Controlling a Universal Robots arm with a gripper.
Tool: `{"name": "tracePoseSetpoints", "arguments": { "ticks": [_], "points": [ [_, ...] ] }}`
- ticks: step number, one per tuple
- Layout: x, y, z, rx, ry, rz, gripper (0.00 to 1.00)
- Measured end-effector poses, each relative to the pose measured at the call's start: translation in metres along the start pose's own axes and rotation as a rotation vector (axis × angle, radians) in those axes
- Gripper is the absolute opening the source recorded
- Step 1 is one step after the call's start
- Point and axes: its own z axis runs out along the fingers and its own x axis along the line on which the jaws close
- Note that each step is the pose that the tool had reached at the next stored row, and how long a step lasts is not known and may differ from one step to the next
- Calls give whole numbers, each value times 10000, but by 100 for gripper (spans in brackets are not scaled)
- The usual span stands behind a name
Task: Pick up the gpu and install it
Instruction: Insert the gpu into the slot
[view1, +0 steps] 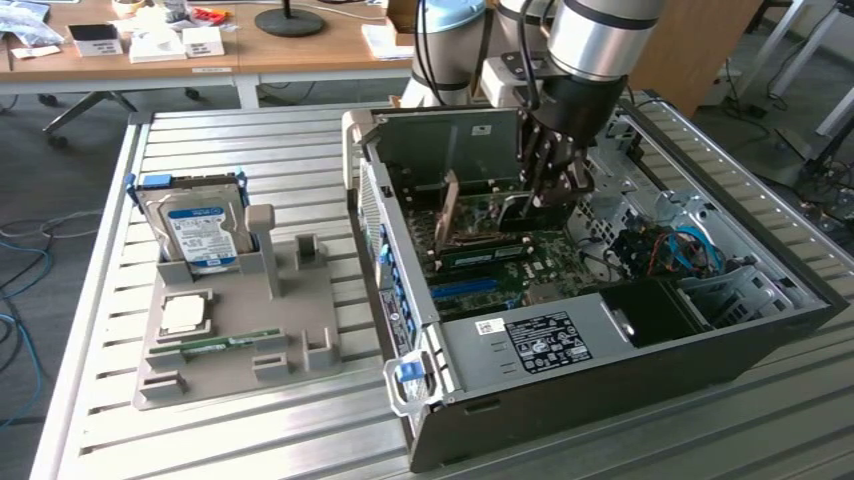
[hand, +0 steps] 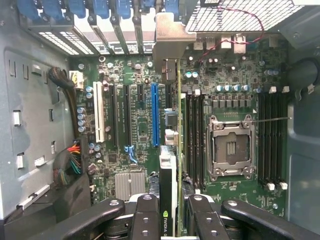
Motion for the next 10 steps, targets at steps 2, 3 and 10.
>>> {"name": "tracePoseSetpoints", "arguments": {
  "ticks": [2,3,10],
  "points": [
    [6,2,21,0,0,1,27],
    [8,2,34,-1,1,-1,27],
    [32,5,82,-1,2,0,27]
  ]
}}
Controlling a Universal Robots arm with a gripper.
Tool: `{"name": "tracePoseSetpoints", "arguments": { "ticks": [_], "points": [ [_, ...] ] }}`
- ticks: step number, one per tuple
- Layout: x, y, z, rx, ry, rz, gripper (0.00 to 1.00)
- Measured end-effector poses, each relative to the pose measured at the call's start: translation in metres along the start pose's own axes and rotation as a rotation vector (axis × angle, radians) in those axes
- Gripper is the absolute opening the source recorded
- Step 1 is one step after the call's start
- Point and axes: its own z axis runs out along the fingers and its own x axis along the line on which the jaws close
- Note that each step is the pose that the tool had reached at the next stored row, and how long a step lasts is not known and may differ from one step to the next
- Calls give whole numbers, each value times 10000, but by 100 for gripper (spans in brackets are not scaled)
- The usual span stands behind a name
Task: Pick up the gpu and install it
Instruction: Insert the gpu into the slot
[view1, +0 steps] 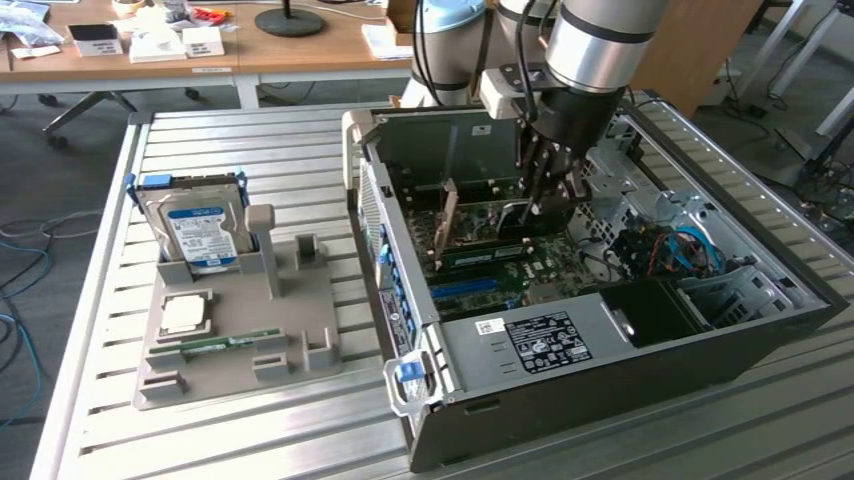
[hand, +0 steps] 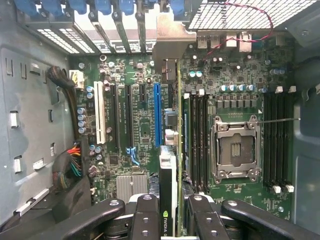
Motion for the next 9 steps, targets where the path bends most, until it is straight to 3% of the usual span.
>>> {"name": "tracePoseSetpoints", "arguments": {
  "ticks": [9],
  "points": [
    [1,0,27,2,0,-2,27]
  ]
}}
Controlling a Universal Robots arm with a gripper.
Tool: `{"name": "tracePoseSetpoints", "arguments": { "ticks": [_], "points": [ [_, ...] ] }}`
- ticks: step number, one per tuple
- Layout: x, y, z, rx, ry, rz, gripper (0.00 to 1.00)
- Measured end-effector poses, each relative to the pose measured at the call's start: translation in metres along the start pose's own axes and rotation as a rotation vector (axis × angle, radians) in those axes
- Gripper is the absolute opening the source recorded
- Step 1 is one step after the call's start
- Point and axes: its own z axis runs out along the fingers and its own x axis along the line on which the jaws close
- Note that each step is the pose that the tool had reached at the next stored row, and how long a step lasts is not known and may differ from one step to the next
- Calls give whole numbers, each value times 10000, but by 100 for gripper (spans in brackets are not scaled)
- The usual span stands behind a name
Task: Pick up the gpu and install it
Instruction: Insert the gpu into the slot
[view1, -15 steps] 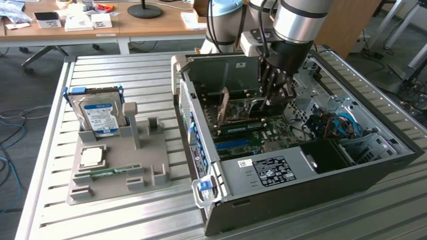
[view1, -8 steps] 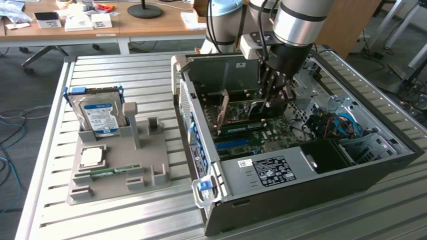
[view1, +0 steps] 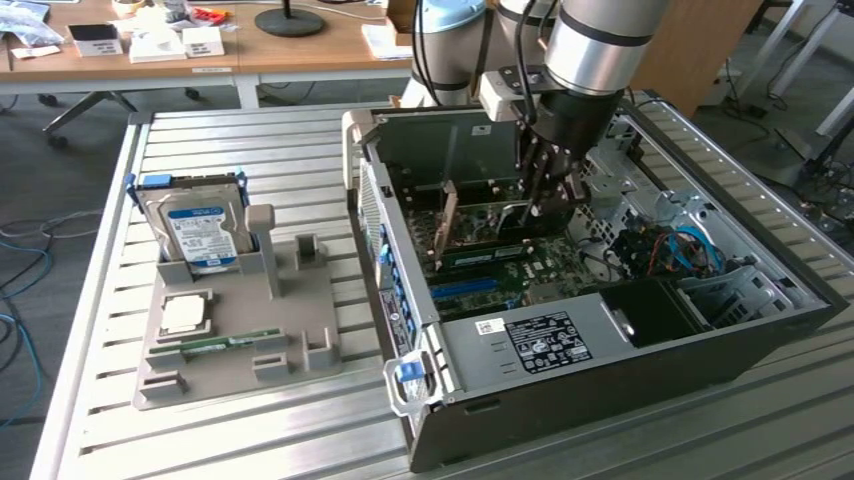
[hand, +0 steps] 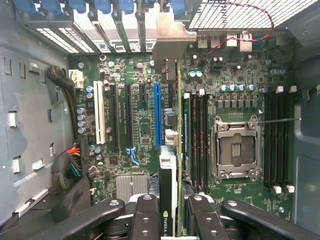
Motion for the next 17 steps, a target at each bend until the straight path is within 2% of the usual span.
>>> {"name": "tracePoseSetpoints", "arguments": {
  "ticks": [17],
  "points": [
    [-12,2,23,0,4,2,27]
  ]
}}
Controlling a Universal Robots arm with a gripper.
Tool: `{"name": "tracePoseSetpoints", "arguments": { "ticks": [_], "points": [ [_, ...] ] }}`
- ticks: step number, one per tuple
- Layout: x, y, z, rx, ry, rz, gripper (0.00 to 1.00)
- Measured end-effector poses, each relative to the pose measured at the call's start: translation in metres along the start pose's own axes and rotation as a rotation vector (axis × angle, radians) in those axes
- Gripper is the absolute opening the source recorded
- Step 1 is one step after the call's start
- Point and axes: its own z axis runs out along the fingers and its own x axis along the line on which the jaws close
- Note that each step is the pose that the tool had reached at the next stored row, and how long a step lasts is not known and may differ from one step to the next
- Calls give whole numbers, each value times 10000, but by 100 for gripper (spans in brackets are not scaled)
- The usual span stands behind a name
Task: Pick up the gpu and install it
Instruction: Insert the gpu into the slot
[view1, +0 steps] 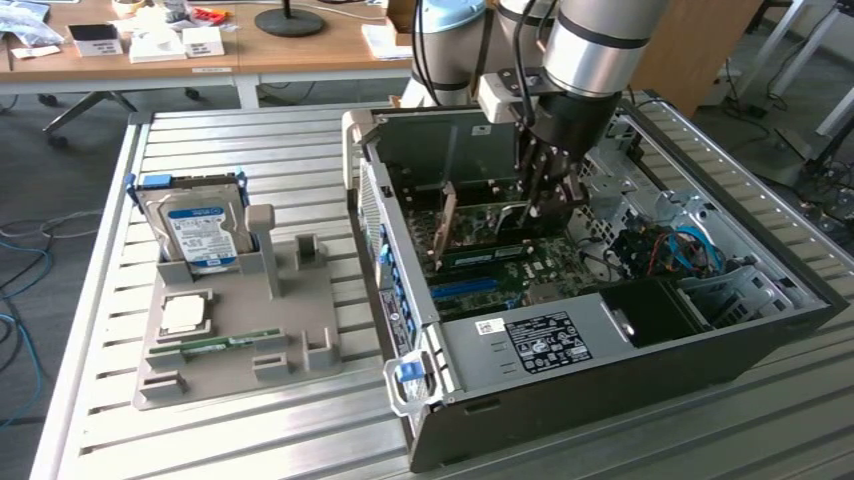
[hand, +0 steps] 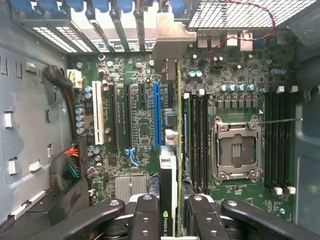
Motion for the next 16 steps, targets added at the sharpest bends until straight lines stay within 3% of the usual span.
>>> {"name": "tracePoseSetpoints", "arguments": {
  "ticks": [16],
  "points": [
    [4,38,18,2,0,1,27]
  ]
}}
